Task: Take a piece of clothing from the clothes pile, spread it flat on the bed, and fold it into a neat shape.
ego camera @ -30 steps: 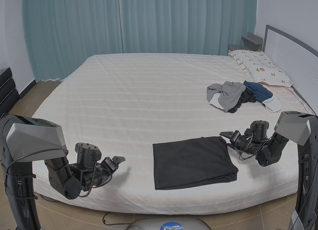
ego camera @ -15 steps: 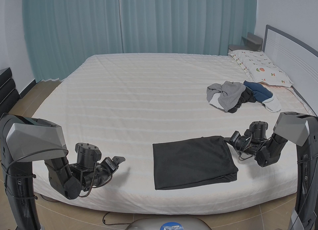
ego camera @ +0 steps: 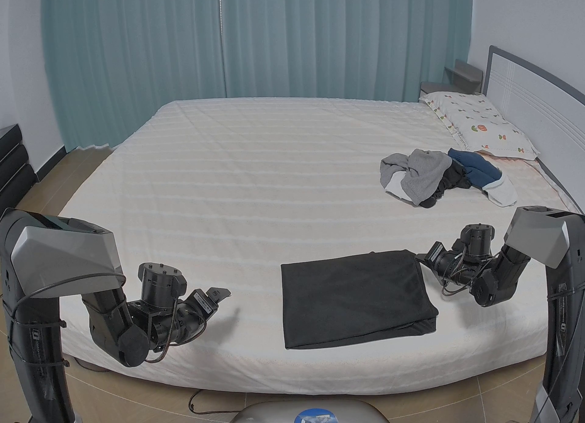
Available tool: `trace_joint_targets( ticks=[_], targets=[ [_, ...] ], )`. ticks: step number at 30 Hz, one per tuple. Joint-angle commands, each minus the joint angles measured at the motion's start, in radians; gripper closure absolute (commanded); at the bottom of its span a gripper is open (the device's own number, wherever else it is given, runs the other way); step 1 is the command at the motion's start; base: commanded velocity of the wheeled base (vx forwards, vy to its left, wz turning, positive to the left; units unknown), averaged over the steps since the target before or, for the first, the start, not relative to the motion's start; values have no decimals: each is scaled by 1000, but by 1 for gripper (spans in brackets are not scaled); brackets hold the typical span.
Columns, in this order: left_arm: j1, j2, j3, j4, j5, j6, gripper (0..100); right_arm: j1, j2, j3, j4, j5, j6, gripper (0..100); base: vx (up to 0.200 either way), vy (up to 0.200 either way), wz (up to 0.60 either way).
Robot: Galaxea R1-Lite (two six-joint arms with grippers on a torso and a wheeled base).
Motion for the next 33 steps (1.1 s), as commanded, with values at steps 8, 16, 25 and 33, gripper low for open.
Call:
trace_joint_targets(
  ticks=[8,16,25,33],
  targets=[
    [0,1,1,0,0,0,0,0,13,-2,0,0,-1,0,0,0,0],
    [-2,1,3,-1,0,0,0,-5,-35,15,-12,-2,0,0,0,0,0],
    [0,-7,7,-3,0,-2,0,-19,-150,19,17,-3,-1,0,0,0,0],
    [-2,-11,11,-1,0,-7,0,-40,-268,260,-3,-2,5,0,0,-50,0]
  ],
)
